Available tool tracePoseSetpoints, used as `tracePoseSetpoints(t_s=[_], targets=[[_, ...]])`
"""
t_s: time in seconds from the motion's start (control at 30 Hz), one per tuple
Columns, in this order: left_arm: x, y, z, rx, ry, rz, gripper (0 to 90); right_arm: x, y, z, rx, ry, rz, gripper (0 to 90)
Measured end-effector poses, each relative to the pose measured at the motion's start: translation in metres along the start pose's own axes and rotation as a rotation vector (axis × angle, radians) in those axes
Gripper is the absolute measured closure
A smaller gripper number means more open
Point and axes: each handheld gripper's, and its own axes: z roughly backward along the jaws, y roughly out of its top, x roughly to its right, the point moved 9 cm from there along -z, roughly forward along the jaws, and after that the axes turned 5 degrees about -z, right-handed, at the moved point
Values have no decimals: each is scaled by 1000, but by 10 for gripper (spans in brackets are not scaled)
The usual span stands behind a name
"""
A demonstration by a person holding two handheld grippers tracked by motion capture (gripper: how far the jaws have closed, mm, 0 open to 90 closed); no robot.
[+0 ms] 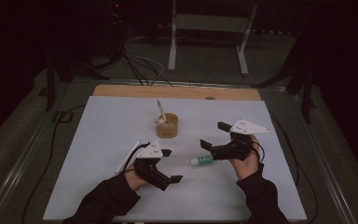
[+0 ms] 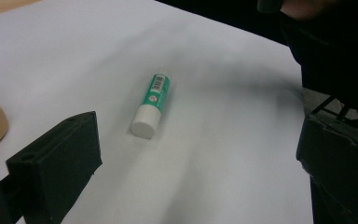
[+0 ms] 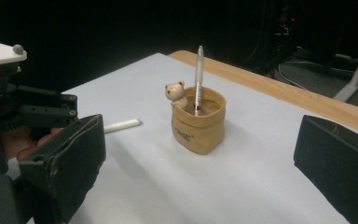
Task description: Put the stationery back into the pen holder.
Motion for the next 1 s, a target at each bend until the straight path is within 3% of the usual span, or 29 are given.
tracePoseSetpoints(t_s=[0.33,0.47,0.6,0.9,1.0], targets=[[-3,11,-19,-9,-30,-6,5,0,9,10,47,9,-28,18],[-2,12,-30,-28,-43,-30,6,2,10,12,55,5,-38,18],[-4,13,-43,-26,-51,-17,12,1,12,14,63,15,-45,18],[-15,9,-65,-13,-44,-63,36,0,14,16,69,27,-47,18],[-19,8,-68,-21,-50,-33,50,0,14,17,70,28,-50,18]])
